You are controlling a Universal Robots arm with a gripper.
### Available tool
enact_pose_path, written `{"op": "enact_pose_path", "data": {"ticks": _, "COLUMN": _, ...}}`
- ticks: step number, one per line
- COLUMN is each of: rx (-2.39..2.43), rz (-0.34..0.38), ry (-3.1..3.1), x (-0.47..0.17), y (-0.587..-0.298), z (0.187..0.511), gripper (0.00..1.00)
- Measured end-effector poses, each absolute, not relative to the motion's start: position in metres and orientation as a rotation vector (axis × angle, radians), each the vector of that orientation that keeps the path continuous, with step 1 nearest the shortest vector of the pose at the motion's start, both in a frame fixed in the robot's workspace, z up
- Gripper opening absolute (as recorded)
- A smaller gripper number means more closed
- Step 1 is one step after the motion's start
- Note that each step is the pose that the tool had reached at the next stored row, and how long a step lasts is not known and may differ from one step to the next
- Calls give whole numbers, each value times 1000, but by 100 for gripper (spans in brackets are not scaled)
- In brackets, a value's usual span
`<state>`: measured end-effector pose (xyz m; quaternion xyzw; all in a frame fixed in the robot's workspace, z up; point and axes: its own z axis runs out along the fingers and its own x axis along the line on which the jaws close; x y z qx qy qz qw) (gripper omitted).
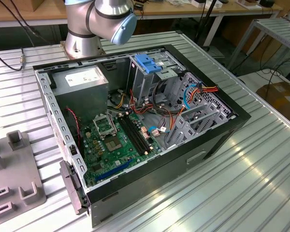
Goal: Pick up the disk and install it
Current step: 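Reach for the disk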
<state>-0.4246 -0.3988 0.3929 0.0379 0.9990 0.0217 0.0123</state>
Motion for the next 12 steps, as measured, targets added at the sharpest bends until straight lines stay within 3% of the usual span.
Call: {"op": "enact_pose_path", "data": {"ticks": 12, "rx": 118, "rz": 67, "ry": 3115, "x": -448, "y": -399, "z": 393, "gripper": 10}}
